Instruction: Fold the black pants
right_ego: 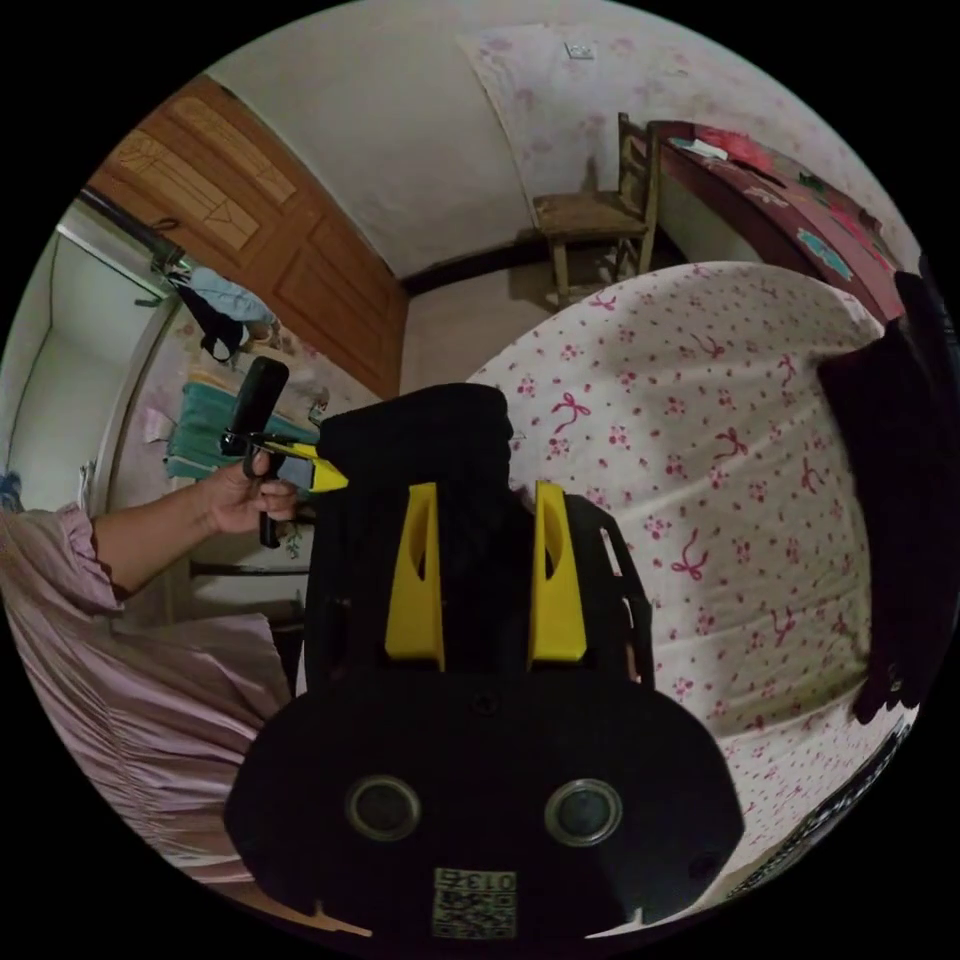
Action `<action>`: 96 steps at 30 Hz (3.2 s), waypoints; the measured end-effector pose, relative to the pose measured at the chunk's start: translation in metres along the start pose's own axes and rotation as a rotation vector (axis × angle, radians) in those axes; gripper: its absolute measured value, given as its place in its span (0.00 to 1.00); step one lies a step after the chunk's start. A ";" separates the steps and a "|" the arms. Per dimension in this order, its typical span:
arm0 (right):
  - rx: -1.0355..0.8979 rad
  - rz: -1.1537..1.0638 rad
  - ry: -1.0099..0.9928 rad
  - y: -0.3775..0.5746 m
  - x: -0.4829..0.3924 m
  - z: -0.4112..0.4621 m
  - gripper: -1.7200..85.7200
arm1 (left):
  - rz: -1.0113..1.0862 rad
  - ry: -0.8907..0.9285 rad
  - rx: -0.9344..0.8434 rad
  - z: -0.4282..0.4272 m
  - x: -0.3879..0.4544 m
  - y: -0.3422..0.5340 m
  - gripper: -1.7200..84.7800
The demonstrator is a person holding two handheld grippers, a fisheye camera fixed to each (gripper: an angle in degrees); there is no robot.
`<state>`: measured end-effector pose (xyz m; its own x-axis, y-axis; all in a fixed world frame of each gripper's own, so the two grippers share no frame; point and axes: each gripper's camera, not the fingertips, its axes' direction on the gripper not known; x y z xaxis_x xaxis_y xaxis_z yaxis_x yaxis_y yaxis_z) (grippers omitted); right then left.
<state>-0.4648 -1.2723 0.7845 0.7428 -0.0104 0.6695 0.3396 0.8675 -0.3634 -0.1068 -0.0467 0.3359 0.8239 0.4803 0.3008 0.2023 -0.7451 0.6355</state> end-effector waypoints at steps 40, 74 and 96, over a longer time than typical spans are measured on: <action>0.472 0.961 0.141 0.804 -0.005 -0.074 0.14 | 1.253 -0.383 -0.869 0.438 0.438 0.333 0.17; 0.436 1.001 0.107 0.881 -0.030 -0.046 0.14 | 1.062 -0.533 -0.766 0.448 0.462 0.271 0.14; 0.376 0.638 0.315 0.727 -0.048 -0.078 0.10 | 0.660 -0.540 -0.640 0.352 0.384 0.209 0.17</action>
<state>-0.2086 -0.6799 0.4377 0.8751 0.4525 0.1718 -0.3805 0.8625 -0.3336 0.4386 -0.1809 0.3343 0.8265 -0.3155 0.4663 -0.5559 -0.3258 0.7648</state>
